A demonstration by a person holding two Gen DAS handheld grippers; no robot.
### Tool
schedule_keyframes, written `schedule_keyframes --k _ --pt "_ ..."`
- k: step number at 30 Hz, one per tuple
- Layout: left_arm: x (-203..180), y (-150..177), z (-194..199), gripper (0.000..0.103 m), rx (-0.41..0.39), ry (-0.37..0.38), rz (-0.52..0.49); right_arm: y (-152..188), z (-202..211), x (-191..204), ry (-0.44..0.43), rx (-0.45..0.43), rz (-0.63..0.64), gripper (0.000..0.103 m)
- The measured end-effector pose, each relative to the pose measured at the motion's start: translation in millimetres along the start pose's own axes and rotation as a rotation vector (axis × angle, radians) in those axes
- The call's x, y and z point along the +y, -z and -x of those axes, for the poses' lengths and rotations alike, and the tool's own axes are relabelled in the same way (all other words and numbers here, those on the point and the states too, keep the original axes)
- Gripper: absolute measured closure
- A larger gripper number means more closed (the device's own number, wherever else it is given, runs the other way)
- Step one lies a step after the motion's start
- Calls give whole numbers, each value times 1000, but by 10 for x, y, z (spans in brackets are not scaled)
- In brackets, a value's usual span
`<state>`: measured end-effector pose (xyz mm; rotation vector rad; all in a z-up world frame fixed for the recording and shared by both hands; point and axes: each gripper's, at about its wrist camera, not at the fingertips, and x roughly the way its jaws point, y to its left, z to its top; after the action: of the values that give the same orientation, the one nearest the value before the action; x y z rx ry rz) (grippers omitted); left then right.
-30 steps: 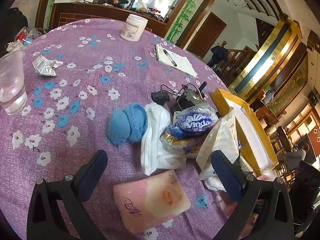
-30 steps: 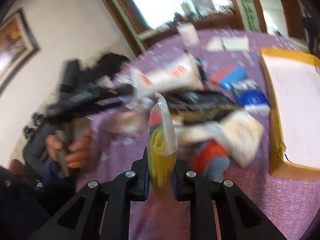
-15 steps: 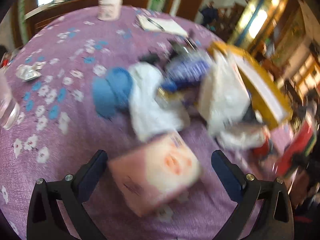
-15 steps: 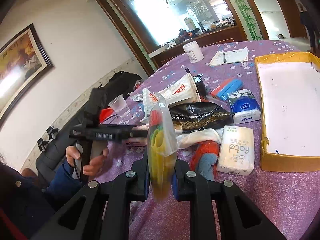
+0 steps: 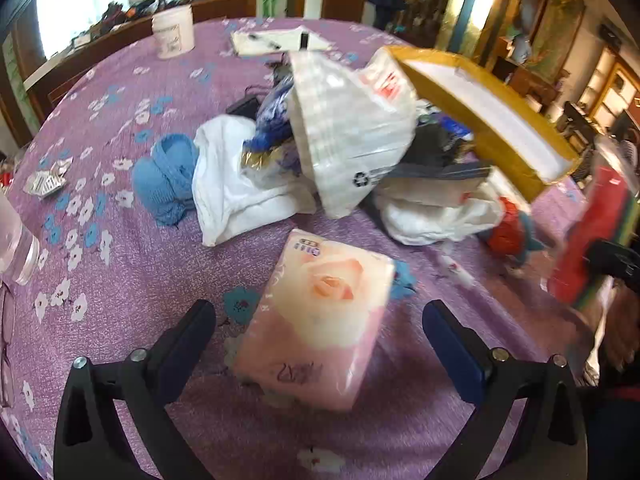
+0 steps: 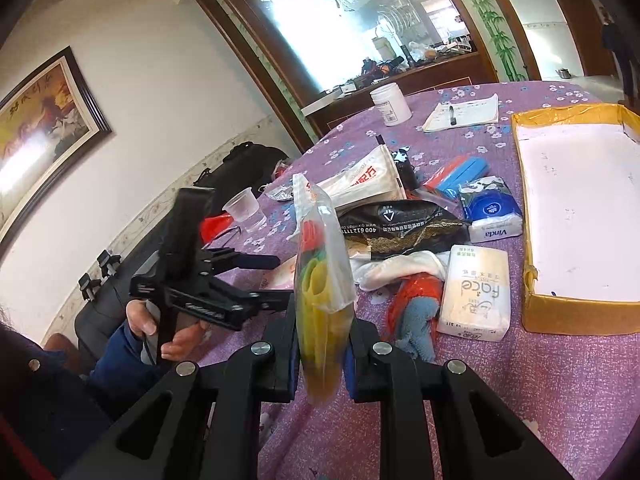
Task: Organize soft objects
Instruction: 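Grasp the pink tissue pack with the left tool while the right tool grasps the striped sponge bag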
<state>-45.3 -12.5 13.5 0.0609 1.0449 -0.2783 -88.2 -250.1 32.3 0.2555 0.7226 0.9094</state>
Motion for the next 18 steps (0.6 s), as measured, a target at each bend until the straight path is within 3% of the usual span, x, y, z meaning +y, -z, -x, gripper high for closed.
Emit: schedule_keyframes --k 1,4,8,18 --pt "13 18 -53 22 12 -22 6 4 9 3 2 -1 -1 84" --pt "-4 45 -18 49 -11 -79 7 14 29 -8 7 -3 -7 84" --pt "21 78 78 51 -34 -53 42 1 34 -30 8 -5 -20 84" --pt "-366 52 360 51 -144 43 -34 -25 134 -80 107 -11 -29 84"
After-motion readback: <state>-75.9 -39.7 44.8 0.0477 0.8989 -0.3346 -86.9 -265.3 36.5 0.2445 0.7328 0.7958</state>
